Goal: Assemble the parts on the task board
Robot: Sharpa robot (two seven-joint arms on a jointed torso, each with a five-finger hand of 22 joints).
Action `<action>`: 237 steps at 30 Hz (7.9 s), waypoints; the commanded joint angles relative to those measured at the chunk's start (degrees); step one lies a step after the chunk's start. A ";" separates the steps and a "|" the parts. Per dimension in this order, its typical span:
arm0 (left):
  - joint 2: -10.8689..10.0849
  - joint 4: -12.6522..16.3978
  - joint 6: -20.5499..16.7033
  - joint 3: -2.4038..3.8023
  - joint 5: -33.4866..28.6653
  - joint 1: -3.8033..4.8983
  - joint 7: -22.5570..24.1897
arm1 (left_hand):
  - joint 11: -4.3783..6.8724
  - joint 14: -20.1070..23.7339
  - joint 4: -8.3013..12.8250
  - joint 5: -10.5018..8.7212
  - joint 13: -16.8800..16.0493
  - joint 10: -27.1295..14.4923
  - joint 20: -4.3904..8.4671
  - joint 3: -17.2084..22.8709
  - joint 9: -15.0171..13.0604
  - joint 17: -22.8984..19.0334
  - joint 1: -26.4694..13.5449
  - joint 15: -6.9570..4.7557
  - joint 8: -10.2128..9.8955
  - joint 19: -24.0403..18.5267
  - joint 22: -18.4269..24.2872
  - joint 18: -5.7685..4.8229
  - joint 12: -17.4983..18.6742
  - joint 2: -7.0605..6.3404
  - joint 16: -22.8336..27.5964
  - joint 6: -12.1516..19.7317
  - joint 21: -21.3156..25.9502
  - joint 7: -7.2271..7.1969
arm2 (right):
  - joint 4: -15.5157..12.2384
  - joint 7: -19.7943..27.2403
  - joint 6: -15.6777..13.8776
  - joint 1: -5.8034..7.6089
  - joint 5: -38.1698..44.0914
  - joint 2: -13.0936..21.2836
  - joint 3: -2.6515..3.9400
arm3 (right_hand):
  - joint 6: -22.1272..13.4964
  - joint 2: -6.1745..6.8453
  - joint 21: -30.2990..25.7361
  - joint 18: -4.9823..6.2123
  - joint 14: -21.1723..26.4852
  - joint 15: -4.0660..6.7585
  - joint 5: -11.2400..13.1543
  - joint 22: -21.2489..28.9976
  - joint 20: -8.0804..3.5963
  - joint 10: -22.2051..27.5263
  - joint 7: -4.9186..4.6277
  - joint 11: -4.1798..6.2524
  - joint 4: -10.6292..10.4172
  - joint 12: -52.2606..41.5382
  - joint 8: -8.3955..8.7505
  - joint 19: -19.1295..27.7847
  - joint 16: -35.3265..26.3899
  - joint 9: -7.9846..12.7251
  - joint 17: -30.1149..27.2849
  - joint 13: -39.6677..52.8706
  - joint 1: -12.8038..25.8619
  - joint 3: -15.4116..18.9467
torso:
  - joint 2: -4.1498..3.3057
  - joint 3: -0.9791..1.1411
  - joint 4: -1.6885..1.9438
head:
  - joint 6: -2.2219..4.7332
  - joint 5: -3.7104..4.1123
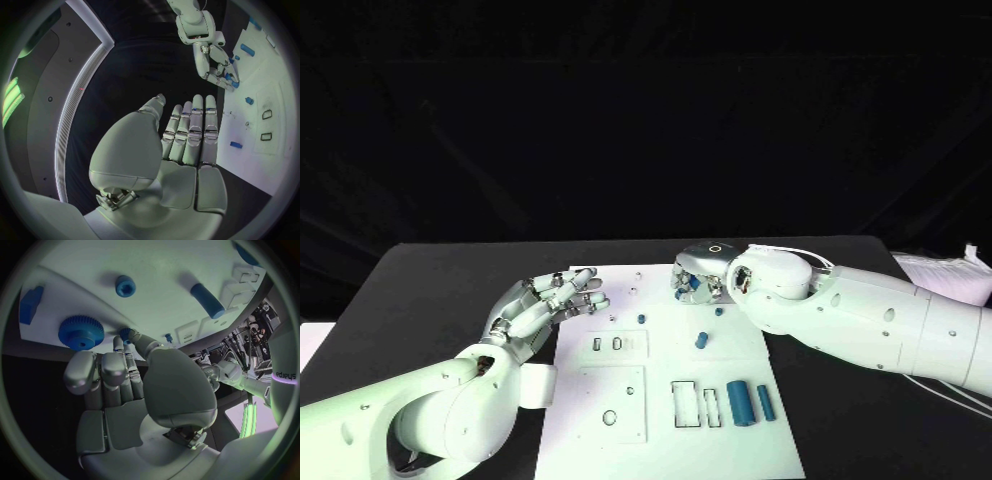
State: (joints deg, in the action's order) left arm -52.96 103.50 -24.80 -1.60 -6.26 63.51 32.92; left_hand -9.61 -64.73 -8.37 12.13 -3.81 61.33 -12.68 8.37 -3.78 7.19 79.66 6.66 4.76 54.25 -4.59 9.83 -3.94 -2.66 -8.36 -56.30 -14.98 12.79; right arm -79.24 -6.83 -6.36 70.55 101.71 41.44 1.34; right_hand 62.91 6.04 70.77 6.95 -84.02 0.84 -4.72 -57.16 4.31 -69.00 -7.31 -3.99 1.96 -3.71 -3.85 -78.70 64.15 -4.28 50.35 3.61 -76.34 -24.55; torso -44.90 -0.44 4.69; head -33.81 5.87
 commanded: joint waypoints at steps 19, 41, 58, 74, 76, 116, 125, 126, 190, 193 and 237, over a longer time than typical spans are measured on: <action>0.06 0.08 0.94 0.05 0.39 0.08 -0.42 | -0.42 0.07 0.18 -0.14 0.08 -0.77 -0.62 -0.26 0.08 0.09 -0.32 0.40 -0.58 -0.14 0.24 0.67 0.40 0.42 0.51 0.45 0.55 0.59 | -0.17 -0.07 -2.36 -0.12 1.52 -0.05 -0.09 | 4.63 -2.41 5.80 -2.36 -1.48 0.94 0.67 -8.32 -0.71 -4.48 0.90 1.19 -1.12 0.17 -1.17 -2.25 3.36 -1.45 2.59 0.26 -1.70 -2.70 | -0.36 -0.18 0.29 | -0.08 0.19; -0.40 0.78 1.49 0.06 0.39 0.12 -0.64 | -0.44 0.05 0.44 -0.11 0.06 -0.94 -0.65 -0.09 0.06 0.13 -0.05 0.41 -0.69 -0.13 0.31 0.68 0.37 0.66 0.64 0.50 0.63 0.60 | 1.03 -0.20 -14.72 0.83 1.60 -2.87 0.00 | 4.37 -1.85 6.36 -2.48 -1.34 0.74 0.38 -9.09 -0.37 -3.78 0.39 0.84 -1.03 0.17 -0.60 -2.23 3.71 -1.58 2.73 0.10 -1.86 -3.48 | -0.89 -0.48 1.00 | 0.38 -0.26; -0.56 1.19 1.55 0.14 0.39 0.24 -0.77 | -0.43 0.04 0.50 -0.10 0.06 -0.96 -0.65 -0.05 0.05 0.14 0.02 0.41 -0.69 -0.12 0.33 0.69 0.36 0.70 0.67 0.48 0.65 0.60 | 5.06 0.15 -13.48 1.05 1.82 -7.01 -0.01 | 4.30 -1.50 6.61 -2.53 -1.33 0.66 0.57 -9.44 -0.27 -3.63 0.23 0.72 -0.97 0.21 -0.42 -2.27 3.99 -1.62 3.03 0.08 -1.85 -3.64 | -1.50 -0.71 1.53 | 0.74 -0.16; -0.61 1.42 1.54 0.16 0.39 0.27 -0.82 | -0.44 0.03 0.60 -0.11 0.05 -0.99 -0.65 -0.03 0.04 0.15 0.09 0.41 -0.71 -0.11 0.35 0.69 0.35 0.71 0.71 0.48 0.67 0.60 | 7.72 -0.32 -10.64 1.03 3.09 -9.11 -0.15 | 4.32 -1.13 6.71 -2.52 -1.28 0.54 1.26 -9.53 -0.16 -3.55 0.22 0.64 -1.17 0.19 -0.26 -2.16 4.18 -1.71 3.11 0.10 -1.50 -3.64 | -1.59 -0.71 1.55 | 0.64 -0.29; -0.61 1.45 1.54 0.16 0.39 0.27 -0.82 | -0.44 0.03 0.60 -0.11 0.05 -0.99 -0.65 -0.03 0.04 0.15 0.09 0.41 -0.71 -0.11 0.35 0.69 0.35 0.71 0.71 0.48 0.67 0.60 | 7.92 -0.47 -10.30 1.02 3.21 -9.36 -0.18 | 4.29 -1.08 6.71 -2.51 -1.27 0.53 1.32 -9.52 -0.15 -3.52 0.22 0.63 -1.21 0.19 -0.22 -2.14 4.19 -1.71 3.10 0.09 -1.45 -3.64 | -1.61 -0.70 1.56 | 0.65 -0.31; -1.53 1.51 2.07 0.16 0.30 0.34 -0.91 | -0.48 0.05 0.74 -0.14 0.05 -1.10 -0.67 -0.04 0.04 0.16 0.13 0.43 -0.78 -0.11 0.40 0.69 0.36 0.66 0.82 0.53 0.73 0.65 | -6.88 -2.73 -15.44 1.42 -9.94 7.16 0.91 | -4.88 3.29 7.99 -2.71 -1.92 -0.45 1.07 -11.38 1.21 -3.31 -1.61 -0.20 -7.66 -5.32 -0.64 -2.27 8.11 0.03 7.03 2.01 -0.03 2.57 | -1.44 -0.66 0.23 | 1.55 0.01; -1.43 1.27 2.57 0.16 0.21 0.34 -0.86 | -0.48 0.05 0.75 -0.14 0.05 -1.12 -0.67 -0.05 0.04 0.17 0.13 0.44 -0.79 -0.11 0.40 0.69 0.36 0.66 0.83 0.54 0.74 0.65 | -7.70 -8.64 -7.53 1.62 -14.79 11.67 1.17 | -4.78 4.77 13.62 -4.59 -3.15 2.19 -2.93 -21.06 -1.08 -14.26 0.94 2.73 -12.96 -23.37 -0.30 -6.34 16.27 0.23 19.49 21.27 1.97 15.20 | -1.39 -0.41 -0.37 | 1.56 0.22; -1.41 1.23 2.61 0.16 0.16 0.34 -0.85 | -0.48 0.05 0.75 -0.14 0.05 -1.12 -0.67 -0.05 0.04 0.17 0.13 0.44 -0.79 -0.11 0.40 0.69 0.36 0.66 0.83 0.54 0.74 0.65 | -7.61 -9.12 -7.08 1.59 -14.80 11.74 1.18 | -4.89 4.63 13.91 -4.68 -3.22 2.13 -3.01 -21.61 -1.10 -14.14 0.78 2.68 -13.87 -29.71 -0.26 -6.51 16.92 0.24 20.62 28.45 1.84 17.10 | -1.40 -0.47 -0.28 | 1.66 0.42; -0.94 0.61 3.53 0.15 -0.05 0.32 -1.32 | -0.51 0.05 0.84 -0.15 0.05 -1.23 -0.69 -0.06 0.05 0.18 0.14 0.46 -0.85 -0.11 0.44 0.69 0.36 0.67 0.91 0.61 0.79 0.66 | -1.57 -9.49 -6.90 0.47 -7.46 4.91 1.14 | 1.92 -3.50 19.23 -6.95 -5.98 1.91 -2.58 -32.84 -0.82 -21.00 1.31 2.56 -10.64 -86.29 -2.65 -11.30 25.85 -0.84 39.65 86.39 -7.22 14.88 | -1.52 -0.52 0.10 | 0.46 0.28; -0.94 0.61 3.56 0.15 -0.05 0.32 -1.33 | -0.51 0.05 0.84 -0.15 0.05 -1.23 -0.69 -0.06 0.05 0.18 0.14 0.46 -0.85 -0.11 0.44 0.69 0.36 0.67 0.91 0.61 0.79 0.66 | -2.27 -9.31 -7.97 0.44 -7.42 4.96 1.14 | 2.02 -3.47 19.23 -6.95 -5.98 1.97 -3.04 -32.84 -0.87 -21.00 1.34 2.60 -10.54 -86.29 -2.53 -11.30 25.85 -0.84 39.65 86.39 -6.72 14.69 | -1.51 -0.50 0.08 | 0.52 0.22; -0.66 0.17 3.96 0.15 -0.05 0.31 -1.69 | -0.54 0.05 0.95 -0.16 0.06 -1.38 -0.71 -0.07 0.05 0.20 0.16 0.48 -0.91 -0.11 0.48 0.69 0.38 0.69 1.00 0.70 0.84 0.70 | -2.26 -10.65 -10.59 -1.35 2.07 -7.68 -0.42 | 1.68 -2.77 19.23 -6.95 -5.98 1.75 -3.01 -32.84 -0.78 -21.00 1.09 2.46 -10.36 -86.29 -1.29 -11.30 25.85 -0.59 39.65 86.39 -3.53 13.97 | -1.56 -0.51 0.07 | 0.12 -0.46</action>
State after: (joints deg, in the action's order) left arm -53.70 103.61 -22.09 -1.48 -6.34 63.77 31.05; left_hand -10.12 -64.73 -7.74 12.13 -3.82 60.40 -13.08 8.37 -3.78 7.34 79.91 6.66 4.05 54.24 -4.19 9.80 -3.73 -2.41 -7.70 -55.79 -14.42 13.29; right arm -81.49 -17.41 -18.82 69.30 103.20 33.92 0.99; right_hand 62.22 3.41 89.76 0.80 -84.02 2.26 -7.90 -74.92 3.69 -83.94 -7.44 -1.76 -8.28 -89.80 -5.50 -84.01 89.77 -1.39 74.93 74.91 -80.25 -10.32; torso -46.47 -0.93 4.77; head -33.65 5.37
